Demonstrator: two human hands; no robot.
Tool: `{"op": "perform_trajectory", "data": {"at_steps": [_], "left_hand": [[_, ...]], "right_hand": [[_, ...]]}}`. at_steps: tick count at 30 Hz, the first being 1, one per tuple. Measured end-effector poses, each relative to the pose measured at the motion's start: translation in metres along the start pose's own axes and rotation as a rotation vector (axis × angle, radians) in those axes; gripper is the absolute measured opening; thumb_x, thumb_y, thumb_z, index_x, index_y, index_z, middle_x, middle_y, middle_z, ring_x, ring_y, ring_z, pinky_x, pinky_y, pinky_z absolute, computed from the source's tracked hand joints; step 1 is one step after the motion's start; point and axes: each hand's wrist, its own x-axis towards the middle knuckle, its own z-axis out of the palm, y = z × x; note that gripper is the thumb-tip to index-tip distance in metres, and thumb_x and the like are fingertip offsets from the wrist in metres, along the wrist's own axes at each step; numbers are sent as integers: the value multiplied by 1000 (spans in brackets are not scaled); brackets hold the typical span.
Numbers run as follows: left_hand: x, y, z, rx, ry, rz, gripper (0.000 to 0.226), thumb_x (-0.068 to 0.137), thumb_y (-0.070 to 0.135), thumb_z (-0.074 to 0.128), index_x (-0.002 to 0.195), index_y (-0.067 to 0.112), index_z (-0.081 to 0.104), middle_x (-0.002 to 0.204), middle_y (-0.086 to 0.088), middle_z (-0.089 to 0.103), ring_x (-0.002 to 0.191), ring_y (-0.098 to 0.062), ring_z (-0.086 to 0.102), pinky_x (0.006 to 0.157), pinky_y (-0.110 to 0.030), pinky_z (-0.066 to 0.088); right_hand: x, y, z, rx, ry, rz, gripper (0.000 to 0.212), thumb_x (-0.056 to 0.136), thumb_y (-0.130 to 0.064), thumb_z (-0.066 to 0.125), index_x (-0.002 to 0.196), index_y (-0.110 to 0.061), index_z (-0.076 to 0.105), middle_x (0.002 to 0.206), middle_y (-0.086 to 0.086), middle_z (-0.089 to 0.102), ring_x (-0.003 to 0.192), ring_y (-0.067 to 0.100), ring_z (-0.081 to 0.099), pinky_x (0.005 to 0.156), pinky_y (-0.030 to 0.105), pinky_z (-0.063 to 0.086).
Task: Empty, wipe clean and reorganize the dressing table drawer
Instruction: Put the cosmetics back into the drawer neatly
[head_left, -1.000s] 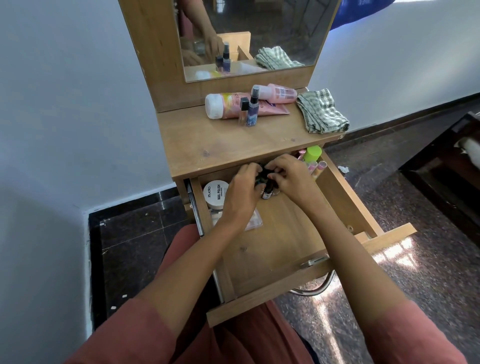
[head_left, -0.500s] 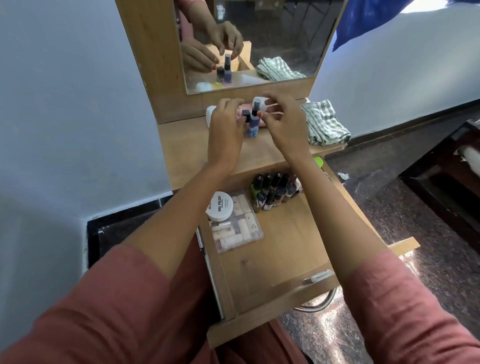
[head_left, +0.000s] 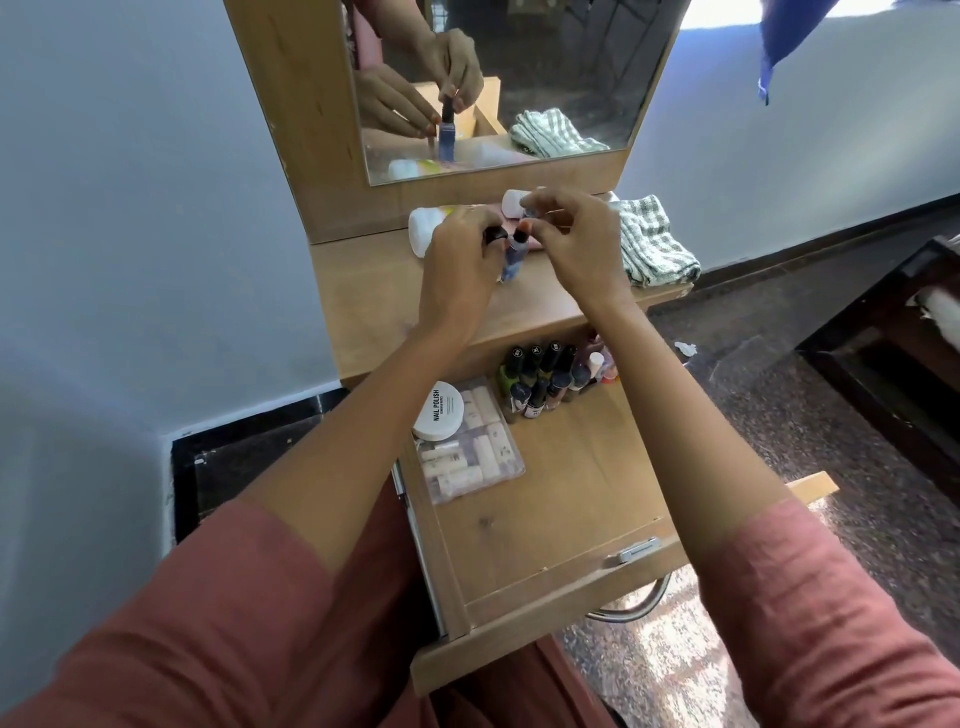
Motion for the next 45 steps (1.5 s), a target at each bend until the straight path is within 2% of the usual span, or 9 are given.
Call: {"op": "perform_trajectory", "data": {"at_steps": [2,9,14,18,28,33,36,40,45], "left_hand": [[-5,4,-2,-8,-7,-5,19,82,-1,55,95,1,68,97,-12,67,85,-14,56,68,-8,35],[-34,23,2,-22,-57,15,22,84,9,63,105,4,67,103,-11,67,95,-20,62,87,-32,50],[-53,34,13,-35,-109,-5,21,83,8,63,104,5,67,103,-10,67,94,-19,63,85,-28,50],[-66,39,27,-29,-154,-27,21,83,7,63,104,4,67,102,-11,67,94,-21,62,84,-30,50],[-90,42,84,-2,-319,-62,18,82,8,62,100,6,67,103,-11,63,93,-22,60,75,-23,41],[-95,38,110,5,-346,-93,19,82,7,63,100,7,67,102,-11,62,92,-25,60,75,-30,44],[-97,35,121,2,-361,-104,22,82,5,63,102,10,68,104,-10,62,91,-24,61,77,-29,46],[-100,30,132,-11,-368,-111,21,81,2,63,101,9,66,103,-11,61,91,-26,62,76,-33,49],[-102,29,140,16,-386,-102,19,83,3,60,102,7,63,106,-11,59,92,-28,62,76,-37,50]], "right_hand": [[-5,-2,-10,-12,-10,8,22,78,2,64,99,-2,68,98,11,69,81,11,59,71,0,43],[-32,-5,-42,-36,-24,19,22,78,0,66,100,-4,69,97,4,67,81,9,60,70,1,46],[-52,0,-64,-75,-16,25,20,79,2,64,98,-3,70,89,-1,63,80,11,60,69,1,45],[-65,14,-78,-93,3,64,20,79,2,63,97,-3,70,95,6,69,83,14,63,74,9,49],[-92,67,-92,-156,7,157,23,76,11,57,93,2,70,97,17,70,83,14,60,72,-3,41],[-98,86,-95,-166,17,260,25,76,11,56,95,3,69,99,18,69,83,12,58,68,-6,38],[-100,96,-95,-202,-4,284,22,79,7,58,97,1,68,99,16,68,84,12,56,66,0,39],[-101,108,-94,-293,-32,262,21,82,2,57,102,0,66,103,15,66,89,16,55,76,14,37],[-95,115,-92,-328,-37,224,19,81,3,58,97,1,67,99,17,65,83,15,52,71,11,33]]}}
